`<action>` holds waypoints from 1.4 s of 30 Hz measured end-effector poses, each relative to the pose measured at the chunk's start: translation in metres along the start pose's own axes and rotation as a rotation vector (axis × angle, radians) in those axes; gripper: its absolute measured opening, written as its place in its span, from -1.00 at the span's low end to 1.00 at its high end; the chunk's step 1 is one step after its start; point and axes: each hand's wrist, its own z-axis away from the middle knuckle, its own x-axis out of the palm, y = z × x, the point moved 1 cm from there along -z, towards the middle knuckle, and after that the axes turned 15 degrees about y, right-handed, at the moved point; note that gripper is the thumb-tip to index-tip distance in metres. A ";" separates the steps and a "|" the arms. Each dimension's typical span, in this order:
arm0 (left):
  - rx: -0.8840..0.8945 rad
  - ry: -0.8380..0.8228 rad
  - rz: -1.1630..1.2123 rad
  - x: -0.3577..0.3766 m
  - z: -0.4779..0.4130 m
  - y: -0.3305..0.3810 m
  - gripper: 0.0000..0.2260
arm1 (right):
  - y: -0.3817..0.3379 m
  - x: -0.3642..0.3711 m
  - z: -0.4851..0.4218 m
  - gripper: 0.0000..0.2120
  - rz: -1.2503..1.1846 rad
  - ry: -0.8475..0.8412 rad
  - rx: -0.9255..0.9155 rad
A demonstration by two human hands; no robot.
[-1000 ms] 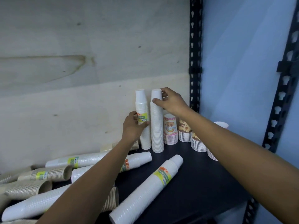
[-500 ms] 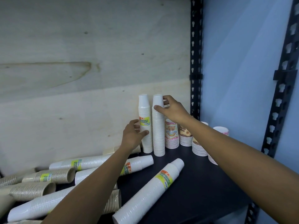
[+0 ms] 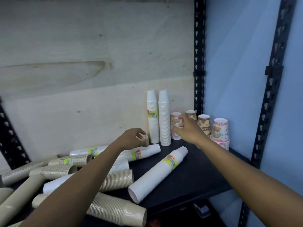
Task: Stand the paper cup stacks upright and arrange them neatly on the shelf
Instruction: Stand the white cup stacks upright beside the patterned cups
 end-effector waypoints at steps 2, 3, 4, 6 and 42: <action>0.001 -0.013 -0.023 0.001 0.011 -0.003 -0.50 | 0.004 0.004 0.020 -0.44 0.019 -0.053 0.045; 0.007 -0.009 -0.042 0.003 0.016 -0.005 -0.50 | 0.008 0.009 0.028 -0.38 0.050 -0.077 0.075; 0.020 -0.003 -0.065 0.004 0.021 -0.005 -0.50 | 0.011 0.012 0.035 -0.33 0.085 -0.097 0.102; 0.047 0.013 -0.110 0.007 0.029 -0.007 -0.48 | 0.015 0.017 0.046 -0.30 0.135 -0.120 0.141; 0.090 0.303 0.057 0.000 0.026 0.025 -0.48 | -0.002 0.006 0.073 -0.58 -0.629 -0.095 0.321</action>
